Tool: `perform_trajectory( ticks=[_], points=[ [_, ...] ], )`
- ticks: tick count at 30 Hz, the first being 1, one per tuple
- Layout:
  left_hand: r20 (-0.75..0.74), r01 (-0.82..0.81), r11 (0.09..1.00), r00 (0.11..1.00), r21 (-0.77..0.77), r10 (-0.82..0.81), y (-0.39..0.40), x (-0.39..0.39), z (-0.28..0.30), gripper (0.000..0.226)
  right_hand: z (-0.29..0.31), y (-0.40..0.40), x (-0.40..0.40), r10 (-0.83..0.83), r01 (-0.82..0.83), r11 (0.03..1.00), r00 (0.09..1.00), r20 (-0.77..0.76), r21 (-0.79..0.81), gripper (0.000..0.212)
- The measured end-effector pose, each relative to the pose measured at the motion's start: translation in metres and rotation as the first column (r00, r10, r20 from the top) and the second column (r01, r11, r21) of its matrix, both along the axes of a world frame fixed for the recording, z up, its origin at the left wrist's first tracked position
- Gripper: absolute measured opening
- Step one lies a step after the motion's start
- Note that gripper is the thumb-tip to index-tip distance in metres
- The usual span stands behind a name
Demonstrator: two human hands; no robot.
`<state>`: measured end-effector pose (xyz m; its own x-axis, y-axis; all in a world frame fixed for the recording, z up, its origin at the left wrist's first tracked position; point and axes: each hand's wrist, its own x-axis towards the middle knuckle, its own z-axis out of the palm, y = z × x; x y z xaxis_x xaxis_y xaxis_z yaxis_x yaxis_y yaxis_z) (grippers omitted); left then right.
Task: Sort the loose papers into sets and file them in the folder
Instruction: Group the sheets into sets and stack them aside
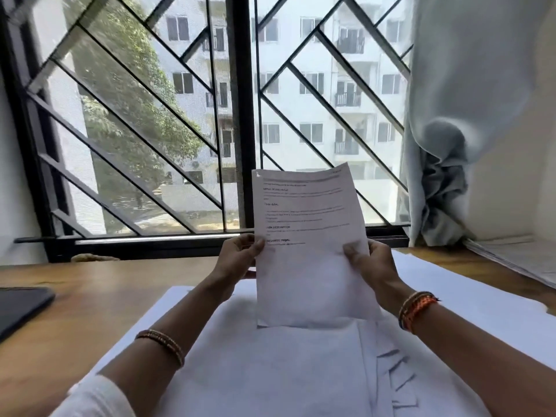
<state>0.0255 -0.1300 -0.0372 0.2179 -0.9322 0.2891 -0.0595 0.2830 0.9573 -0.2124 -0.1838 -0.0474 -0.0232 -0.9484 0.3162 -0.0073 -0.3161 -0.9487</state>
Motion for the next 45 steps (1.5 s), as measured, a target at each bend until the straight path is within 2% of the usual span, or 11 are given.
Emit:
perform_trajectory(
  ticks=[4, 9, 14, 18, 22, 26, 36, 45],
  points=[
    [-0.034, -0.073, 0.997, 0.997, -0.035, 0.072, -0.011, -0.006, -0.024, 0.014, -0.020, -0.008, 0.011, -0.088, 0.081, 0.995, 0.988, -0.129, -0.058, 0.006],
    [0.023, -0.118, 0.991, 0.992, -0.070, 0.120, -0.025, -0.002, -0.047, 0.021, -0.031, -0.017, 0.016, -0.104, 0.083, 0.990, 0.975, -0.196, -0.111, 0.008],
    [0.089, -0.145, 0.979, 0.983, -0.142, 0.159, -0.026, -0.003, -0.048, 0.042, -0.033, -0.018, 0.014, -0.094, 0.073, 0.989, 0.979, -0.178, -0.126, 0.010],
    [0.103, -0.152, 0.972, 0.980, -0.182, 0.172, -0.020, -0.005, -0.043, 0.027, -0.030, -0.015, 0.014, -0.105, 0.086, 0.987, 0.984, -0.145, -0.132, 0.013],
    [0.082, -0.143, 0.966, 0.983, -0.213, 0.164, -0.015, -0.010, -0.042, 0.004, -0.031, -0.006, 0.009, -0.119, 0.099, 0.977, 0.988, -0.102, -0.188, 0.004],
    [0.079, -0.144, 0.967, 0.983, -0.211, 0.164, -0.012, -0.012, -0.042, 0.010, -0.033, -0.001, 0.008, -0.152, 0.140, 0.972, 0.987, -0.055, -0.189, 0.006],
    [0.046, -0.149, 0.968, 0.986, -0.200, 0.162, -0.008, -0.011, -0.047, 0.019, -0.033, 0.004, 0.010, -0.095, 0.093, 0.987, 0.995, -0.009, -0.133, 0.016],
    [0.048, -0.172, 0.960, 0.981, -0.222, 0.186, -0.004, -0.016, -0.043, 0.015, -0.027, 0.010, 0.009, -0.086, 0.086, 0.987, 0.996, 0.006, -0.132, 0.008]
  ],
)
